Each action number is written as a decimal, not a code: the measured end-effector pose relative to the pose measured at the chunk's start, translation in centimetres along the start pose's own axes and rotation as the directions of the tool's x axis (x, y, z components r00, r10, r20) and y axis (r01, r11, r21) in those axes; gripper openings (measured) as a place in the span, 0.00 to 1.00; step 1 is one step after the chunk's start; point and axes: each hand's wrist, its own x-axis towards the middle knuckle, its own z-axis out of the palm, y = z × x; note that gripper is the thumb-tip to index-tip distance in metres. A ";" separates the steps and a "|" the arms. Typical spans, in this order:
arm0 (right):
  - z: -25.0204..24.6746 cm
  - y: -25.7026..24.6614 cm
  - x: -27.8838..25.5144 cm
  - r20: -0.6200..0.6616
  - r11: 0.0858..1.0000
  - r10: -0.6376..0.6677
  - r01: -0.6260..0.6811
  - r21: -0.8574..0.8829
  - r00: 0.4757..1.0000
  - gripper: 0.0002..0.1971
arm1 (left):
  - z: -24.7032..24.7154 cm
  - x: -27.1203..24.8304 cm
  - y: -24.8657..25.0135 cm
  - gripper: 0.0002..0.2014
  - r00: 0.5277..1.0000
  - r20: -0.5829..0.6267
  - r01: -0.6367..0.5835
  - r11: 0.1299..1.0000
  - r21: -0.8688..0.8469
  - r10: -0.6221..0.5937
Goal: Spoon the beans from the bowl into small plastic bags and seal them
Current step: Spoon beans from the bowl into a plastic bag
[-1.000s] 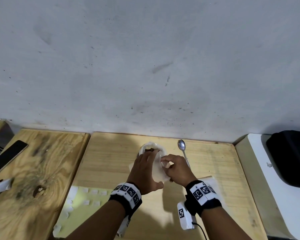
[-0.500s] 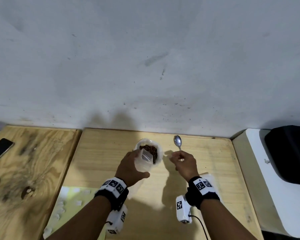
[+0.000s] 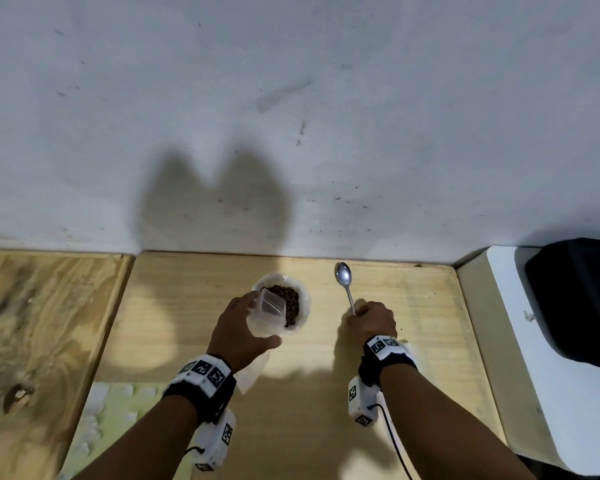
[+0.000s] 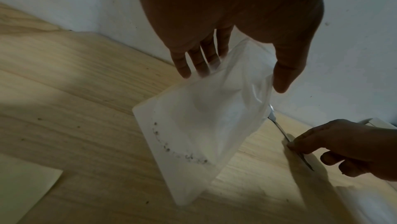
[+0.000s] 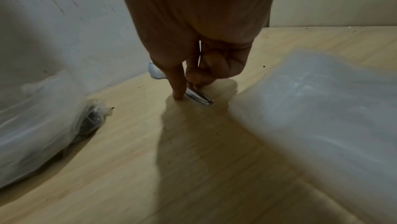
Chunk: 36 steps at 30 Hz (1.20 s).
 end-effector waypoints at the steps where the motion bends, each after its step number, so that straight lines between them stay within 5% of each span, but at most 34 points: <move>1: 0.1 0.0 0.1 0.006 1.000 0.004 -0.004 0.002 1.000 0.03 | 0.0 0.0 0.0 0.44 1.000 -0.002 0.003 1.000 -0.004 -0.003; 7: 0.3 -0.5 0.3 0.060 1.000 -0.022 0.021 0.014 0.998 0.03 | -0.4 0.2 -0.4 0.45 1.000 -0.024 0.005 1.000 -0.005 -0.005; 16: -0.5 -0.4 -0.9 -0.106 0.989 -0.122 0.111 -0.101 0.987 0.14 | -1.3 0.0 -1.0 0.44 0.999 -0.020 0.036 0.999 -0.014 -0.037; 21: -2.8 -0.3 -1.7 -0.338 0.932 -0.259 0.326 0.160 0.905 0.05 | -1.8 -0.3 -1.6 0.47 0.996 0.031 0.080 0.997 -0.019 -0.079; 26: -3.4 -1.3 -2.9 -0.363 0.728 -0.279 0.442 0.524 0.889 0.03 | -2.1 -0.5 -2.2 0.48 0.990 0.088 0.118 0.991 -0.059 -0.113; 31: -1.0 -2.1 -4.3 -0.214 0.690 -0.365 0.417 0.592 0.906 0.07 | -2.0 -0.1 -2.6 0.50 0.978 0.140 0.168 0.982 -0.092 -0.154; 36: 1.5 -2.7 -5.3 -0.251 0.737 -0.407 0.478 0.478 0.878 0.11 | -1.4 0.5 -2.7 0.49 0.968 0.179 0.193 0.978 -0.085 -0.176</move>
